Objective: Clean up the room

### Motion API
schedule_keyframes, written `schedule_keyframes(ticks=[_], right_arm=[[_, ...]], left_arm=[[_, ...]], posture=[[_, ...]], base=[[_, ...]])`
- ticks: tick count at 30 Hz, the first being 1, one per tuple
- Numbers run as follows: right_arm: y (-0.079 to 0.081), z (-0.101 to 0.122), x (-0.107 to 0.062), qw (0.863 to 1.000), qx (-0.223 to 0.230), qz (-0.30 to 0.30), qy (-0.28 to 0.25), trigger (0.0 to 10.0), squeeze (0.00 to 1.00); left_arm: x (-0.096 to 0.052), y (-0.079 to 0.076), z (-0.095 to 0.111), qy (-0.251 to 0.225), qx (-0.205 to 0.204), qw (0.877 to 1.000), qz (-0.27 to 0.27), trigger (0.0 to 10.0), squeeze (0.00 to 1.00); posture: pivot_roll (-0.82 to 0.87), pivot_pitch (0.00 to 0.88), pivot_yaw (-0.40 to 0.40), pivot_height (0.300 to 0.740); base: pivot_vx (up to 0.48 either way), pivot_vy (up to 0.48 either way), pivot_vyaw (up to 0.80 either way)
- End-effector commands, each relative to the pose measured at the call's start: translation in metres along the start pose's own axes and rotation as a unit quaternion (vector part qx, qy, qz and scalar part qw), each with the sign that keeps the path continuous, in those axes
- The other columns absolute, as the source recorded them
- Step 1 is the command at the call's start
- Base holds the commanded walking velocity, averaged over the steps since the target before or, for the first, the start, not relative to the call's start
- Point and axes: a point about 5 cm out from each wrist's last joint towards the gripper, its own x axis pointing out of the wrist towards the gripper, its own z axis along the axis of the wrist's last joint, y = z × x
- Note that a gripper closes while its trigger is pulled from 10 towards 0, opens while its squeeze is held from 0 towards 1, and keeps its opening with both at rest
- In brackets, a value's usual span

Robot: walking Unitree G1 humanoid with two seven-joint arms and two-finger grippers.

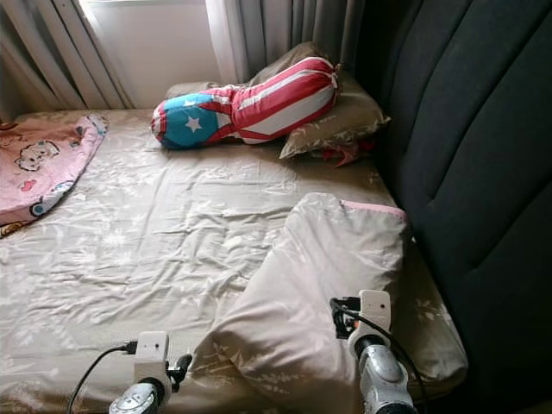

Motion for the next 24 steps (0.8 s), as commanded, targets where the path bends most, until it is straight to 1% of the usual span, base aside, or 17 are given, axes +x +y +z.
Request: schedule_keyframes(ticks=[1,4,8,11,16,18,19,20,21,22,23,24], right_arm=[[0.001,-0.003,-0.001,1.000,0.000,0.000,0.006,10.0,0.00],[0.000,-0.004,-0.002,1.000,0.005,-0.004,0.007,10.0,0.00],[-0.005,-0.005,-0.003,1.000,0.011,-0.018,0.006,10.0,0.00],[-0.014,-0.012,-0.007,0.999,0.015,-0.030,0.019,10.0,0.00],[-0.022,-0.023,-0.013,0.998,0.021,-0.043,0.049,10.0,0.00],[-0.022,-0.024,-0.014,0.997,0.024,-0.044,0.052,10.0,0.00],[-0.026,-0.029,-0.016,0.995,0.037,-0.057,0.068,10.0,0.00],[-0.026,-0.029,-0.016,0.995,0.037,-0.057,0.068,10.0,0.00],[-0.029,-0.032,-0.018,0.992,0.064,-0.072,0.078,10.0,0.00],[-0.031,-0.035,-0.020,0.991,0.074,-0.078,0.082,10.0,0.00],[-0.031,-0.035,-0.020,0.991,0.074,-0.078,0.082,10.0,0.00],[-0.026,-0.038,-0.019,0.990,0.080,-0.075,0.087,10.0,0.00]], left_arm=[[0.000,0.001,0.000,0.000,-0.007,1.000,0.006,10.0,0.00],[0.000,-0.001,0.001,-0.005,-0.008,1.000,0.004,10.0,0.00],[0.001,-0.004,0.004,-0.015,-0.006,1.000,-0.002,10.0,0.00],[0.000,-0.004,0.004,-0.022,-0.005,1.000,-0.003,10.0,0.00],[-0.001,-0.001,0.004,-0.032,-0.006,0.999,-0.001,10.0,0.00],[-0.002,0.000,0.004,-0.033,-0.006,0.999,0.000,10.0,0.00],[-0.002,0.000,0.003,-0.037,-0.003,0.999,-0.002,10.0,0.00],[-0.002,0.000,0.003,-0.037,-0.003,0.999,-0.002,10.0,0.00],[-0.002,0.001,0.005,-0.045,0.000,0.999,-0.002,10.0,0.00],[-0.003,0.003,0.007,-0.054,0.000,0.999,0.000,10.0,0.00],[-0.003,0.003,0.007,-0.054,0.000,0.999,0.000,10.0,0.00],[-0.003,0.006,0.013,-0.074,-0.001,0.997,0.005,10.0,0.00]], posture=[[-0.16,0.000,-0.010,0.740],[-0.16,0.000,-0.004,0.740],[-0.16,0.005,0.007,0.740],[-0.15,0.032,0.008,0.740],[-0.14,0.054,0.014,0.740],[-0.14,0.052,0.016,0.740],[-0.13,0.058,0.019,0.740],[-0.13,0.058,0.019,0.740],[-0.11,0.075,0.017,0.740],[-0.09,0.096,0.014,0.740],[-0.09,0.096,0.014,0.740],[-0.07,0.122,0.017,0.740]], base=[[0.000,0.000,0.00],[0.000,0.000,0.00],[0.000,0.000,0.00],[0.000,0.000,0.00],[0.000,0.000,0.00],[0.000,0.000,0.00],[0.000,0.000,0.00],[0.000,0.000,0.00],[0.000,0.000,0.00],[0.000,0.000,0.00],[0.000,0.000,0.00],[0.000,0.000,0.00]])
